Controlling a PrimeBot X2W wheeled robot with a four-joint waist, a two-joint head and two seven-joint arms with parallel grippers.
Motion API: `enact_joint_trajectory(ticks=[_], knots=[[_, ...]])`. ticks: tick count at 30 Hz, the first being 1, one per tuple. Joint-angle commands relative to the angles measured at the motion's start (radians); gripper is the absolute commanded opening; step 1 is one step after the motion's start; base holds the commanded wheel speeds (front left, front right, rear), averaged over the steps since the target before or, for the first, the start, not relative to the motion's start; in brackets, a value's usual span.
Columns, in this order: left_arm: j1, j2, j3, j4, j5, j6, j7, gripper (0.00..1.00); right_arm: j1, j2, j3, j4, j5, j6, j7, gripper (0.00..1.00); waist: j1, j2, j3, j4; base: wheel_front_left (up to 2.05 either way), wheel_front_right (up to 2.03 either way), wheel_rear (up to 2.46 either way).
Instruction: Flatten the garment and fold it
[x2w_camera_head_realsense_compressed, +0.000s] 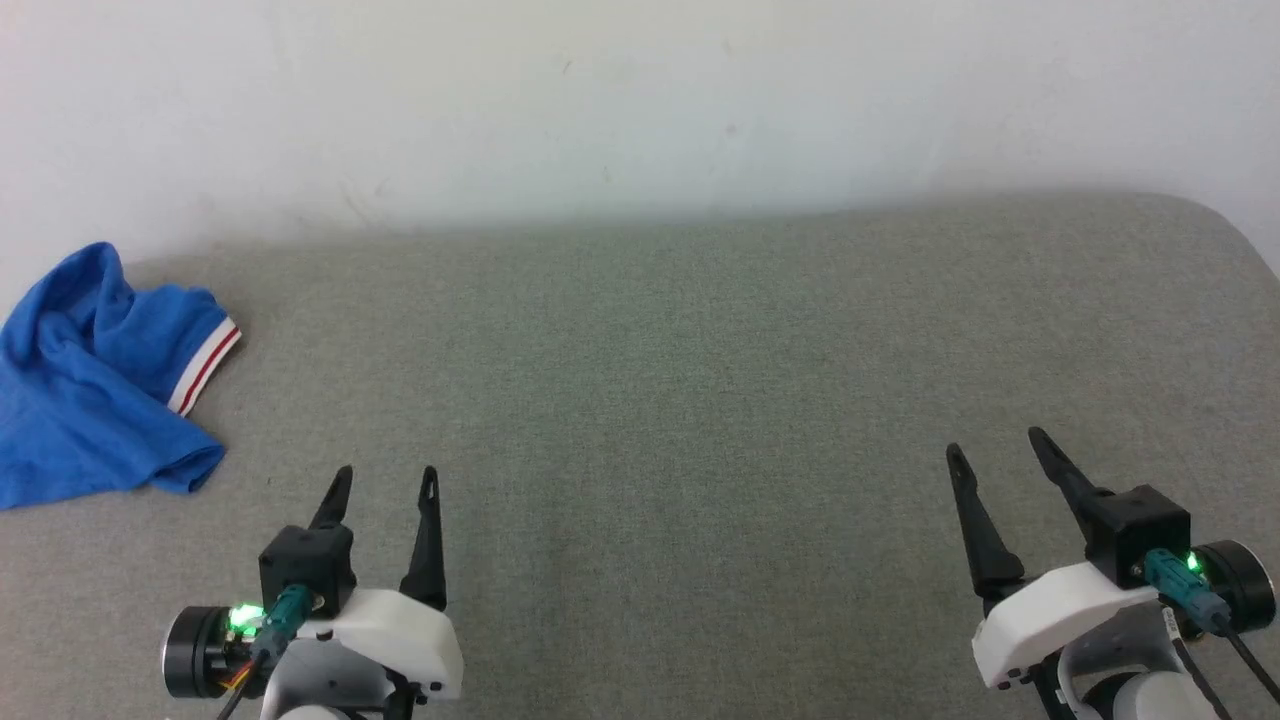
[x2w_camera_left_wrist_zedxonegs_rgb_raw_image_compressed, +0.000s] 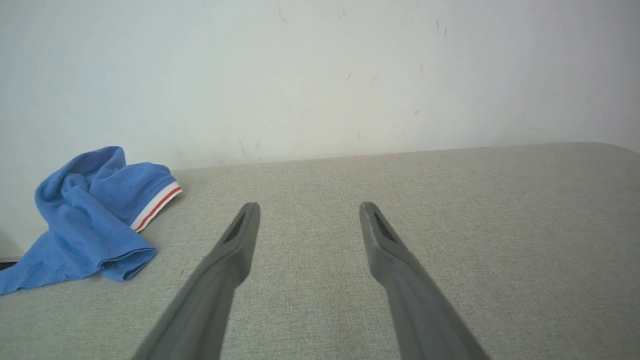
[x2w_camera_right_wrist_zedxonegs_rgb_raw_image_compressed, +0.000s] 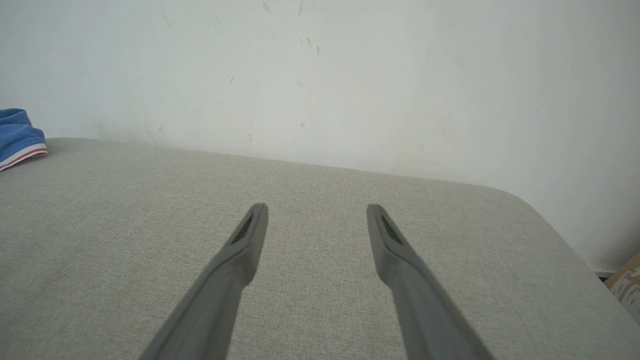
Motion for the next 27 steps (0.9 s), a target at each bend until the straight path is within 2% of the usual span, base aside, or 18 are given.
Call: enact_joint_trajectory(ticks=[1, 13, 27], knots=[[-0.001, 0.003, -0.001, -0.001, -0.003, -0.001, 0.002, 1.00, 0.000, 0.000, 0.003, -0.002, 0.004, 0.000, -0.008, 1.00, 0.0000, 0.0000, 0.000, 0.003, 0.00, 0.00, 0.00], [-0.005, 0.008, -0.003, -0.001, -0.002, 0.004, -0.001, 1.00, 0.005, -0.007, 0.018, -0.008, 0.017, 0.000, -0.013, 1.00, 0.0000, 0.0000, 0.001, 0.043, 0.00, 0.00, 0.00], [-0.009, 0.018, -0.011, -0.003, 0.003, 0.012, -0.011, 1.00, 0.016, -0.013, 0.041, -0.014, 0.036, -0.001, -0.011, 1.00, 0.0000, 0.0000, -0.002, 0.134, 0.00, 0.00, 0.00]])
